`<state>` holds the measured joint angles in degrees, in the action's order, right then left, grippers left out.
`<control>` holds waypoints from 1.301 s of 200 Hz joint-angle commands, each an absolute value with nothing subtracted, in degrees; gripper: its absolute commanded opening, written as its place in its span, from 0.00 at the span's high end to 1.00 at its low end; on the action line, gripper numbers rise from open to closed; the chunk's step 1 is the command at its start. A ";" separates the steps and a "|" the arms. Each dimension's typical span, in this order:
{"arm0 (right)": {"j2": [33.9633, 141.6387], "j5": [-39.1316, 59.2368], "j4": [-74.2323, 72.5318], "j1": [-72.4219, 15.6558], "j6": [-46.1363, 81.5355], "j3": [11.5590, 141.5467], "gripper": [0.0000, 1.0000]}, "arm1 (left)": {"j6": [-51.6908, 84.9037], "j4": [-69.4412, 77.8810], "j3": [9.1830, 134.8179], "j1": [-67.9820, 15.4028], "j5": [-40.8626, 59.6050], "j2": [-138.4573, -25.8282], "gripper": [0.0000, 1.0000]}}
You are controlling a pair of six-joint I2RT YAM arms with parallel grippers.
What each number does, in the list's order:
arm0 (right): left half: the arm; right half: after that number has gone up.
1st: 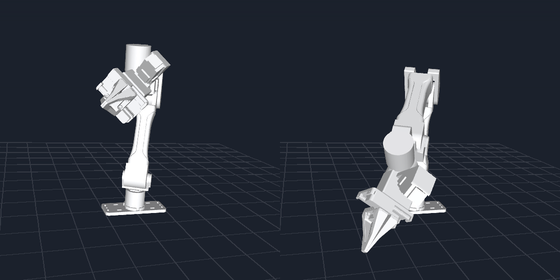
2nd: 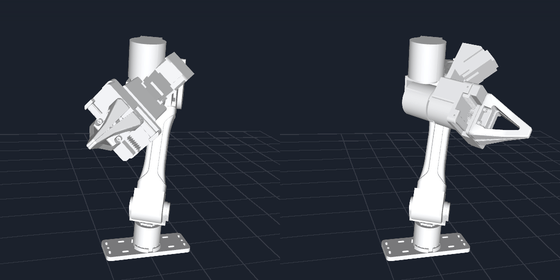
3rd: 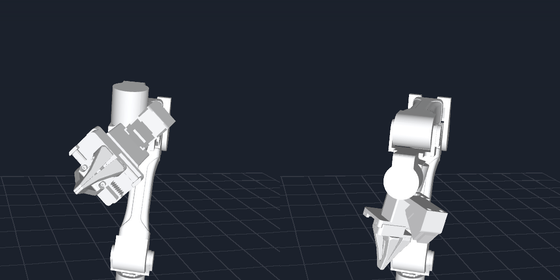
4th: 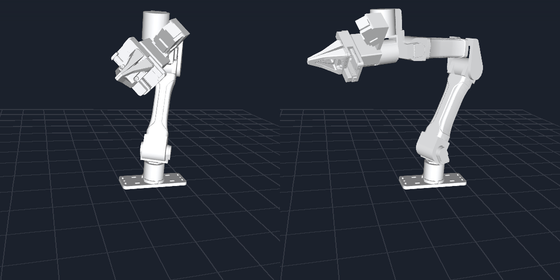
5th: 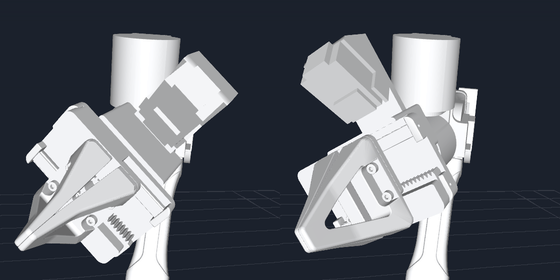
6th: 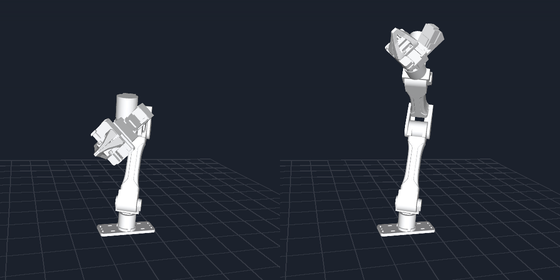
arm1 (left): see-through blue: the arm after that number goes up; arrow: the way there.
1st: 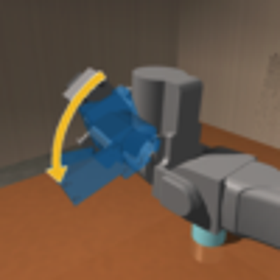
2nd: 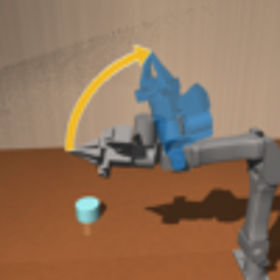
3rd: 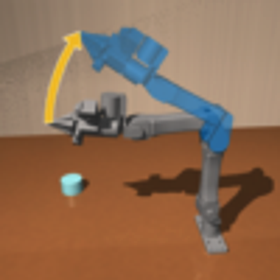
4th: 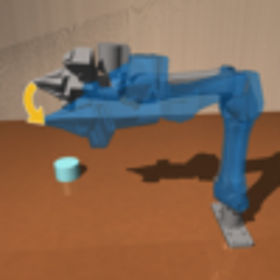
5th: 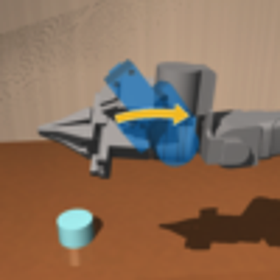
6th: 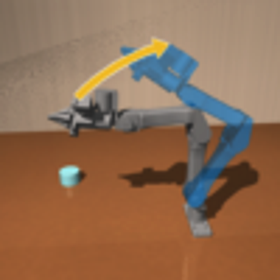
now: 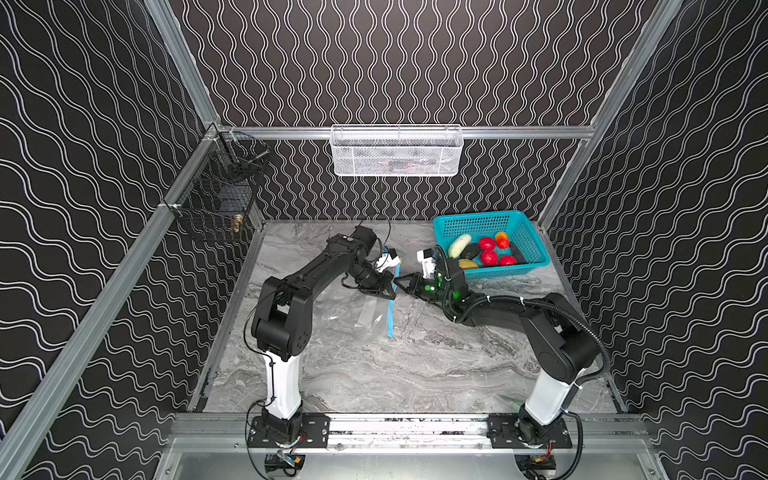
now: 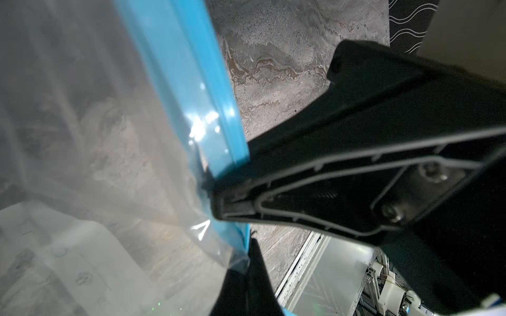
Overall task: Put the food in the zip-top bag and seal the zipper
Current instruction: 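Swing the right gripper toward the left gripper and grasp the zipper's other side, then pull the zipper sides apart with both grippers to open the bag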
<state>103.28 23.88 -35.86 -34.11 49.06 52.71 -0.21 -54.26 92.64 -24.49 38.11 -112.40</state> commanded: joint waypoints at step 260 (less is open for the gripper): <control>101.70 9.26 -45.42 -36.54 75.19 46.50 1.00 | 0.51 -57.57 96.95 -32.69 12.36 -109.01 0.62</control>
